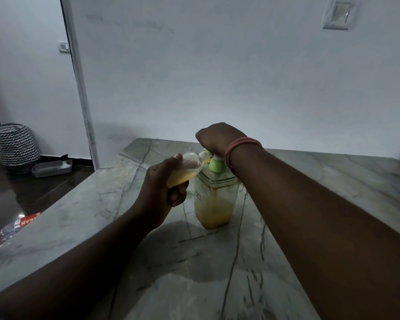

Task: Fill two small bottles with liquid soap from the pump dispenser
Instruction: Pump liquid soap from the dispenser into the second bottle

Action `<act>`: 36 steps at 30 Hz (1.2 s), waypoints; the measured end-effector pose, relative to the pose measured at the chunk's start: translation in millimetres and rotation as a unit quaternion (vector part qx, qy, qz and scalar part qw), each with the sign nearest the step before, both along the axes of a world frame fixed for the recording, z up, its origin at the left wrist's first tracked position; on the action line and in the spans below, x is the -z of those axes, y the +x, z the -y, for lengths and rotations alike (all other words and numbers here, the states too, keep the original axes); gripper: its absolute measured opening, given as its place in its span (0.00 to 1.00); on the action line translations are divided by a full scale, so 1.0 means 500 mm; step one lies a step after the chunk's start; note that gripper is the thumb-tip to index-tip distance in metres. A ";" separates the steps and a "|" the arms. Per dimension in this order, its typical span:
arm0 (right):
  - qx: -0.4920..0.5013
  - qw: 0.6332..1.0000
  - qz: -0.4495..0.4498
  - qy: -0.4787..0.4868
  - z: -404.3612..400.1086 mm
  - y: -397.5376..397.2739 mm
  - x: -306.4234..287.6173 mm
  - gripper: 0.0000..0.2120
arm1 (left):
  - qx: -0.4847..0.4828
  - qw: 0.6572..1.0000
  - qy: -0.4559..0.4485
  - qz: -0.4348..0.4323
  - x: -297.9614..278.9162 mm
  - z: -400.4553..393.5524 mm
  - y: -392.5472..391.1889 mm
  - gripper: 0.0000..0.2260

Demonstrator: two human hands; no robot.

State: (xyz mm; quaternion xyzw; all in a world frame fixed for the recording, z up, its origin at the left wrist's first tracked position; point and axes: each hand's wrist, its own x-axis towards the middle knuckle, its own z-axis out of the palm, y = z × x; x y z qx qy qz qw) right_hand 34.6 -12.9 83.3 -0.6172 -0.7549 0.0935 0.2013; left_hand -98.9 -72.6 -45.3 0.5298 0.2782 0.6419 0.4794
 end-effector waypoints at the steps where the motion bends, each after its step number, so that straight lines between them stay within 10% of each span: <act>1: -0.001 1.000 -0.003 0.001 0.003 -0.001 0.001 0.11 | -0.002 1.000 -0.002 0.001 0.000 0.002 -0.001 0.18; 36: -0.010 0.999 0.051 0.006 -0.003 -0.004 -0.005 0.13 | 0.004 1.000 0.014 0.006 -0.003 0.009 0.001 0.17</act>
